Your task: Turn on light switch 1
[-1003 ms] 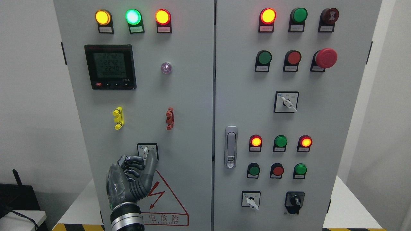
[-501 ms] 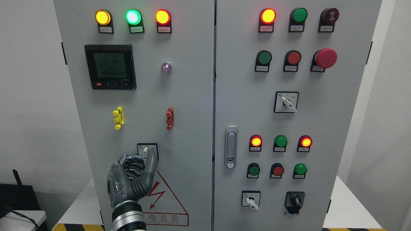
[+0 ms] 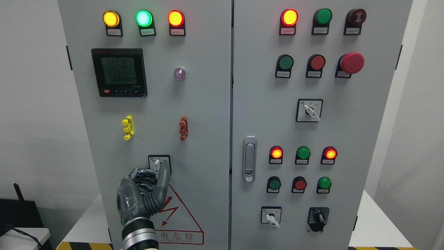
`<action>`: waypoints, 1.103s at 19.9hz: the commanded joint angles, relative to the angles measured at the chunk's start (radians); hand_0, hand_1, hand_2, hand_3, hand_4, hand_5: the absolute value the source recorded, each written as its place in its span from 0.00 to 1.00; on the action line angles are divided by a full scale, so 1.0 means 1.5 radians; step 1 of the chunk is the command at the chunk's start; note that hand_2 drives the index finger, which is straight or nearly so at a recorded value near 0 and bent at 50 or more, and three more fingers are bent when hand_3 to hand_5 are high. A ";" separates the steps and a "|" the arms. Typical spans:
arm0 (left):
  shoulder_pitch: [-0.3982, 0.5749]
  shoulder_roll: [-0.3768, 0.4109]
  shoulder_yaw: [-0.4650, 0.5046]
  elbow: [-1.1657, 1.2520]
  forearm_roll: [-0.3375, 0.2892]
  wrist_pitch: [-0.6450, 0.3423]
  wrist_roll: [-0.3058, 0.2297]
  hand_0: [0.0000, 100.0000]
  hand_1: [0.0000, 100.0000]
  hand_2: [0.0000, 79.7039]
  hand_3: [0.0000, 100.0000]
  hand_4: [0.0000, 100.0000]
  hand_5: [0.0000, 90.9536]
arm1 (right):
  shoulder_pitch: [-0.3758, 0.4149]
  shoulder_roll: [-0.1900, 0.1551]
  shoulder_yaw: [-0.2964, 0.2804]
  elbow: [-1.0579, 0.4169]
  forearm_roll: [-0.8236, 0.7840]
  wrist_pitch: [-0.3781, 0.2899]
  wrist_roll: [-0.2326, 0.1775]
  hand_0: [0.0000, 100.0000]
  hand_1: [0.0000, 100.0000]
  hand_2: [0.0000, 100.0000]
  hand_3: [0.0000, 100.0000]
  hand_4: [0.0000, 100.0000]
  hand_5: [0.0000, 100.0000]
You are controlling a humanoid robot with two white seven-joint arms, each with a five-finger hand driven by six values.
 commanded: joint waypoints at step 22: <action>0.000 0.000 -0.002 0.002 0.002 0.002 -0.001 0.38 0.34 0.73 0.80 0.84 0.89 | 0.000 0.000 0.000 -0.001 -0.012 0.000 -0.002 0.12 0.39 0.00 0.00 0.00 0.00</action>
